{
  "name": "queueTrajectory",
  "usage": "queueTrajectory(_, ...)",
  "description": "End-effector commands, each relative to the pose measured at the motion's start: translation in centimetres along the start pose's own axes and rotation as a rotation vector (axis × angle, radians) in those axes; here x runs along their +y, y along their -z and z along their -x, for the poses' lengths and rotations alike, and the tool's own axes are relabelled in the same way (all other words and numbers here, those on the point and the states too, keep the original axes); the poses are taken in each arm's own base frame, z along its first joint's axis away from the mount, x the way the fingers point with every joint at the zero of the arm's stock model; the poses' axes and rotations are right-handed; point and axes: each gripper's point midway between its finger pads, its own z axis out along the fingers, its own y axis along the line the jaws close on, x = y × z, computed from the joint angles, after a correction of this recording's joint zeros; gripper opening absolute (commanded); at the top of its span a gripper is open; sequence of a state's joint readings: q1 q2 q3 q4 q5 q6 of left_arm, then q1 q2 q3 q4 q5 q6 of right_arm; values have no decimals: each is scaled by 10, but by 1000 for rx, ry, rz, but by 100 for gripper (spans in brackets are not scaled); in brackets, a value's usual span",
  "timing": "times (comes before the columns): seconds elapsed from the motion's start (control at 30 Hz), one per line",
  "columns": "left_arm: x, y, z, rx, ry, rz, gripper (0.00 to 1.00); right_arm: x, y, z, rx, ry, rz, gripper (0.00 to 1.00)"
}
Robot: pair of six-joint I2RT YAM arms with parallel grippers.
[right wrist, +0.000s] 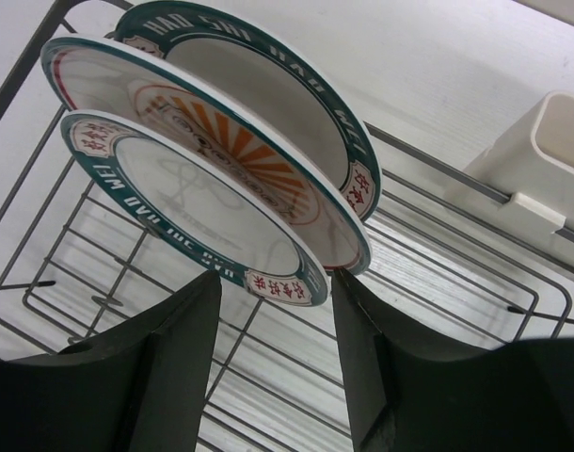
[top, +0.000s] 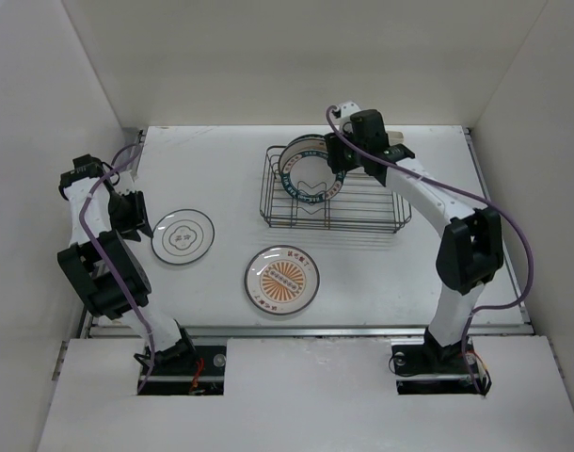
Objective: Unload the plates from the dish rack
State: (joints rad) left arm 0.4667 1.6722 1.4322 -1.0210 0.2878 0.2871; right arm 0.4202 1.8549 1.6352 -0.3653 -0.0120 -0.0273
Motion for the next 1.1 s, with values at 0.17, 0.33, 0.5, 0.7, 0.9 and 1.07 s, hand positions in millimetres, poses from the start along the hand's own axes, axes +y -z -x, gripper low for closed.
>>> queueTrajectory(0.17, -4, 6, -4, 15, -5, -19, 34, 9, -5, 20, -58, 15, 40, 56)
queueTrajectory(0.33, -4, 8, -2, 6, -7, -17, 34, 7, -23, 20, -50, 23, 31, 56)
queueTrajectory(0.5, -4, 6, -6, 33, -9, -24, 34, 9, -43, 8, -6, 22, 44, 56)
queueTrajectory(0.7, -4, 6, -6, 33, -9, -24, 34, 15, -36, 4, -2, 53, 86, 31)
queueTrajectory(0.9, -3, 8, -6, 27, -11, -13, 34, 15, 15, 44, -123, 127, 93, 7)
queueTrajectory(1.07, -5, 14, -8, 7, -26, -8, 34, 12, 57, 76, -224, 185, 72, 0)
